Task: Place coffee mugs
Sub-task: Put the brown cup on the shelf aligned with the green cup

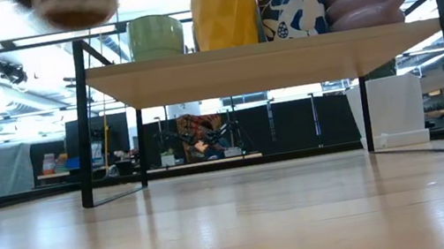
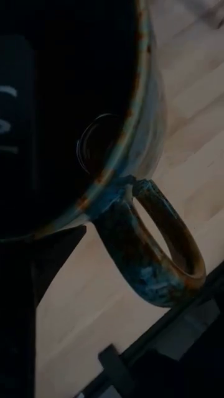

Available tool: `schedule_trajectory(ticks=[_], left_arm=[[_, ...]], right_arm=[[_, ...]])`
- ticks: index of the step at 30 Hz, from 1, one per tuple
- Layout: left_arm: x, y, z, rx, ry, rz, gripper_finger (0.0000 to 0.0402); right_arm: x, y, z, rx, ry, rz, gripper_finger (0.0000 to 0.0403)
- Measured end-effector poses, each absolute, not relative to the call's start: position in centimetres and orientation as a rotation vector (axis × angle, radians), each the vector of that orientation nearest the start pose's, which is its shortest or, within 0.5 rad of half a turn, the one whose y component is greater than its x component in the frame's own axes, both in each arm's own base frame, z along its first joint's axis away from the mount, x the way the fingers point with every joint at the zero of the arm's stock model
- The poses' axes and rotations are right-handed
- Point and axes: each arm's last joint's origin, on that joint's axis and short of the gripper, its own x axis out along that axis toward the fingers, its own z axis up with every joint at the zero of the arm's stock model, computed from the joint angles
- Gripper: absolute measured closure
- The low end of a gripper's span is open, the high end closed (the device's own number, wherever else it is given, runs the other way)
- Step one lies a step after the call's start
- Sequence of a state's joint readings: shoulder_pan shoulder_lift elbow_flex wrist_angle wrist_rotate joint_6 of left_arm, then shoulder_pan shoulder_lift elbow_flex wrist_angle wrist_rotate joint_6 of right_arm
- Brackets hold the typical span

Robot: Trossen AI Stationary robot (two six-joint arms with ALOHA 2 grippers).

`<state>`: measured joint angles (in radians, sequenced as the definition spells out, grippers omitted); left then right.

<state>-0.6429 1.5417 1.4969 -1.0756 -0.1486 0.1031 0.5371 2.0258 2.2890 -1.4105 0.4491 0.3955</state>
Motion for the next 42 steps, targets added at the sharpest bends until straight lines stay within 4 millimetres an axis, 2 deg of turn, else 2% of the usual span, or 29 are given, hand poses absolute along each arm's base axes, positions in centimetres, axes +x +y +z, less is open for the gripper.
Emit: schedule_trajectory(ticks=[5,10,16,22,29,42], left_arm=[[25.4,-16.3,35.3,0.607,0.961,-0.514,0.0360],[26.3,-14.4,36.9,0.687,0.927,-0.446,0.0360],[27.0,-11.8,36.5,0.762,1.006,-0.392,0.0360],[27.4,-10.0,36.0,0.752,1.098,-0.395,0.0360],[27.7,-8.5,35.4,0.701,1.180,-0.396,0.0360],[28.2,-6.7,35.3,0.598,1.205,-0.392,0.0352]], right_arm=[[34.4,19.5,37.7,-0.149,0.993,-0.130,0.0228],[34.1,20.1,37.7,-0.121,0.990,-0.131,0.0228],[33.8,20.5,37.7,-0.096,0.986,-0.136,0.0228],[33.8,20.6,37.7,-0.079,0.984,-0.144,0.0228],[33.8,20.6,37.7,-0.079,0.979,-0.147,0.0228],[33.8,20.6,37.7,-0.093,0.979,-0.141,0.0228]])
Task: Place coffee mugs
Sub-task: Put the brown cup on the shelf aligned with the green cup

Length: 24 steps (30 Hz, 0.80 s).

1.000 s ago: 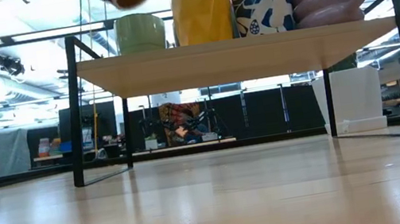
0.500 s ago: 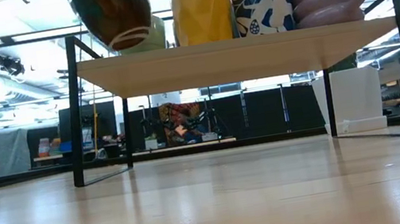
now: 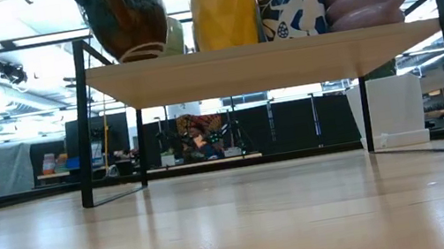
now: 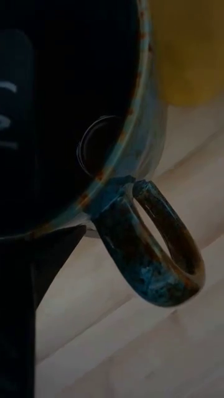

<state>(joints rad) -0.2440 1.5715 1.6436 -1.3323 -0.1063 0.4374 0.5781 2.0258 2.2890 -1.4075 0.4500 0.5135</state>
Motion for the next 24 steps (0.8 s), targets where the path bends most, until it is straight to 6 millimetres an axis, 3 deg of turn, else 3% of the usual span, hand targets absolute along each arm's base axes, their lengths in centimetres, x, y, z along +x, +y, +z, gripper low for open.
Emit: schedule_trajectory(ticks=[24], left_arm=[[28.37,-5.64,35.26,0.546,1.218,-0.383,0.0350]], right_arm=[[33.84,20.57,37.69,-0.103,0.979,-0.136,0.0228]])
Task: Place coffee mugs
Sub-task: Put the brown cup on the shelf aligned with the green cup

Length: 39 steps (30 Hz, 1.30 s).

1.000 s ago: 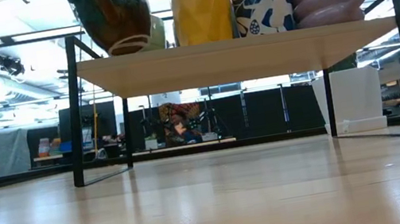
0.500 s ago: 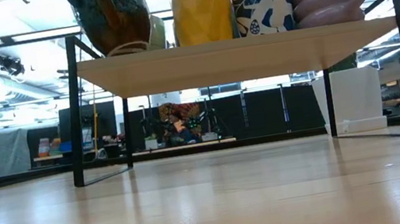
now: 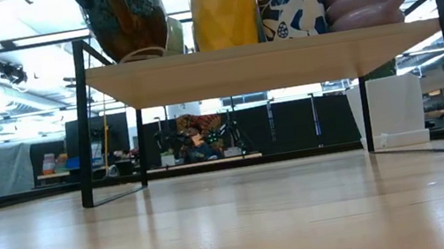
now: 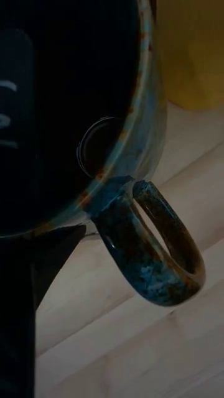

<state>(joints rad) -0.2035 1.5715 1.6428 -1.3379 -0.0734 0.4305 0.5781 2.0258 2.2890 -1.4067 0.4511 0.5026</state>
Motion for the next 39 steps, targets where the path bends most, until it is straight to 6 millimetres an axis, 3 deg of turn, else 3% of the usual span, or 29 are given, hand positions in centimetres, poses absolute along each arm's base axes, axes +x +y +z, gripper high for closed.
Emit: schedule_trajectory(ticks=[13,23,39], left_arm=[[28.4,-5.6,35.3,0.551,1.218,-0.376,0.0349],[29.9,-5.6,33.7,0.565,1.277,-0.376,0.0349],[29.7,-5.7,33.7,0.604,1.278,-0.397,0.0347]], right_arm=[[33.8,20.6,37.7,-0.102,0.979,-0.136,0.0228],[33.9,20.6,37.7,-0.102,0.972,-0.132,0.0228],[33.9,20.6,37.7,-0.104,0.972,-0.131,0.0228]])
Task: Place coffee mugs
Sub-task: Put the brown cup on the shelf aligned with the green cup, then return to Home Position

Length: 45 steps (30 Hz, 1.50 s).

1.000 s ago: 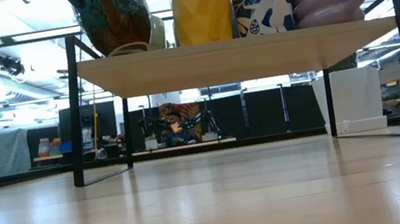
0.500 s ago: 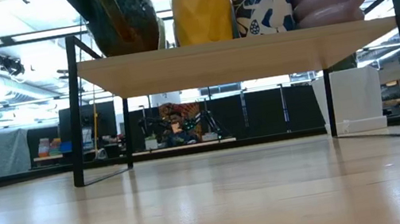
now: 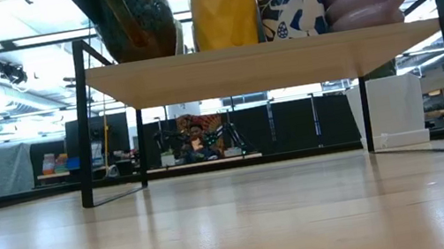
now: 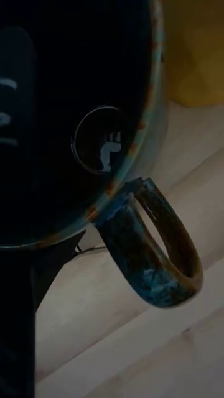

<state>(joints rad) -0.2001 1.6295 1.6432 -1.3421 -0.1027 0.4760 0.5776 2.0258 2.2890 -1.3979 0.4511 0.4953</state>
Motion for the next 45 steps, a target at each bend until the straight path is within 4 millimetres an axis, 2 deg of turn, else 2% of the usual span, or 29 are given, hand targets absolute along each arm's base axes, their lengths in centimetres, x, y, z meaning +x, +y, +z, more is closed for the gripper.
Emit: schedule_trajectory(ticks=[14,27,41,45], left_arm=[[29.9,-5.6,33.8,0.644,1.253,-0.349,0.0271],[29.9,-5.5,34.1,0.657,1.248,-0.326,0.0264],[29.4,-5.5,38.9,0.633,1.117,-0.311,0.0264],[29.1,-5.4,40.6,0.626,1.065,-0.291,0.0264]], right_arm=[[33.9,20.6,37.7,-0.104,0.972,-0.132,0.0228],[33.9,20.6,37.7,-0.104,0.972,-0.131,0.0228],[33.8,20.5,37.8,-0.127,0.963,-0.150,0.0233],[33.3,19.9,38.9,-0.155,0.935,-0.147,0.0245]])
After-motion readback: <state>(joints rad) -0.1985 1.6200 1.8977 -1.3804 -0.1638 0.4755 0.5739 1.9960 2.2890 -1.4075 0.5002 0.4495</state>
